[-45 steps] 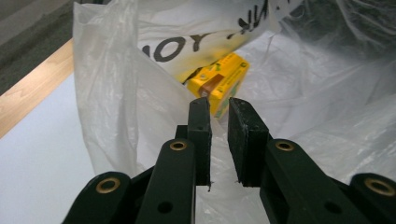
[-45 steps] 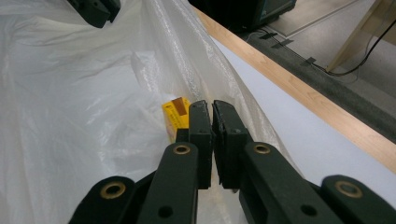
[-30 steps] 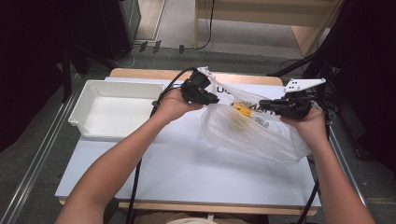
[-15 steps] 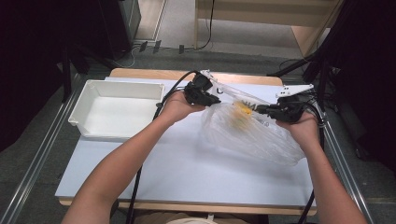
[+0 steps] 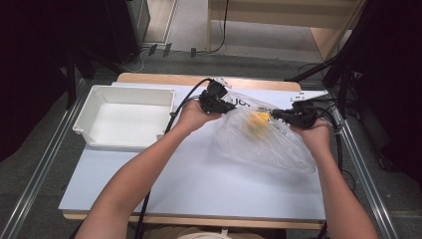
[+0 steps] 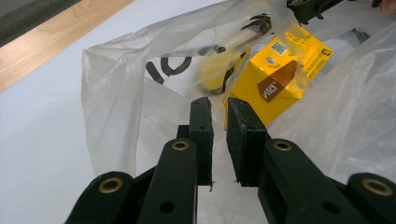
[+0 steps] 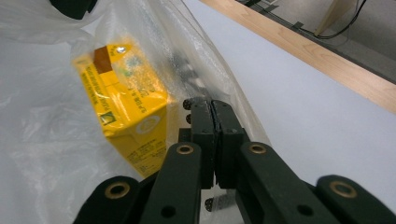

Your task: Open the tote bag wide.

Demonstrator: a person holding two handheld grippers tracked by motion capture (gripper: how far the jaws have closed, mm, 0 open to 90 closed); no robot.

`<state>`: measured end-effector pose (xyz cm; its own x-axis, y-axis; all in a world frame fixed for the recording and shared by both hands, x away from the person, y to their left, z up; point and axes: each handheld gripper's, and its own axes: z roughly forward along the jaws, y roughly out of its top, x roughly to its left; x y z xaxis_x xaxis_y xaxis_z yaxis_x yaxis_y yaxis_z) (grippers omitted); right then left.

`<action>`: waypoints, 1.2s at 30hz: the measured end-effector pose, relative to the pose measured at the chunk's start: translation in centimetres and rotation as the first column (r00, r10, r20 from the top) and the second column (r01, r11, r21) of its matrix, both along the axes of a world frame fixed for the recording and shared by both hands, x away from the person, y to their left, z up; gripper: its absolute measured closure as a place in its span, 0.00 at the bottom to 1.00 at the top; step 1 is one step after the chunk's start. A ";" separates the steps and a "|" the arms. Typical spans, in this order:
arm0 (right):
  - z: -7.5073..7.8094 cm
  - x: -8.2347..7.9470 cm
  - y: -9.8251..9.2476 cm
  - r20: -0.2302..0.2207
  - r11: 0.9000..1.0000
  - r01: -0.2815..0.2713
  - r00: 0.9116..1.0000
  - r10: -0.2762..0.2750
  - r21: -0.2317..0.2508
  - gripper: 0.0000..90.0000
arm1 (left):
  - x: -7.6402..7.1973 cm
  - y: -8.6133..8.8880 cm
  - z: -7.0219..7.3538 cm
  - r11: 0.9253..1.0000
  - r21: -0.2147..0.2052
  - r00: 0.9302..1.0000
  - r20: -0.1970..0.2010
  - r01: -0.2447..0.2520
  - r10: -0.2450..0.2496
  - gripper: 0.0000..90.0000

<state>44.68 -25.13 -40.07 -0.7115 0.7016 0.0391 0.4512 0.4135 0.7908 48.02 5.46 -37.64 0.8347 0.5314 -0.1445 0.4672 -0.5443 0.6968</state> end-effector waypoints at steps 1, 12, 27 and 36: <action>-0.1 0.1 0.0 0.000 1.000 0.005 1.000 -0.005 0.000 1.00 | 0.1 0.0 -0.2 1.000 0.000 1.000 0.000 -0.005 0.005 0.90; -1.9 0.9 -0.2 -0.028 0.997 0.060 0.998 -0.059 0.039 1.00 | 0.8 0.3 -2.4 0.999 -0.005 0.999 -0.022 -0.044 0.044 0.91; -5.5 0.9 -0.2 -0.068 0.994 0.084 0.995 -0.079 0.071 1.00 | 1.0 -0.1 -5.4 0.998 0.006 0.996 -0.055 -0.068 0.069 0.91; -6.9 1.2 0.0 -0.090 0.996 0.081 0.993 -0.076 0.044 1.00 | 1.1 0.2 -6.8 0.996 0.008 0.994 -0.064 -0.087 0.088 0.91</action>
<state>45.87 -25.16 -46.95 -0.6465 0.7510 0.1341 0.5499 0.3368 0.7643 49.11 5.64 -44.48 0.7740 0.6029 -0.1932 0.5569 -0.5032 0.6608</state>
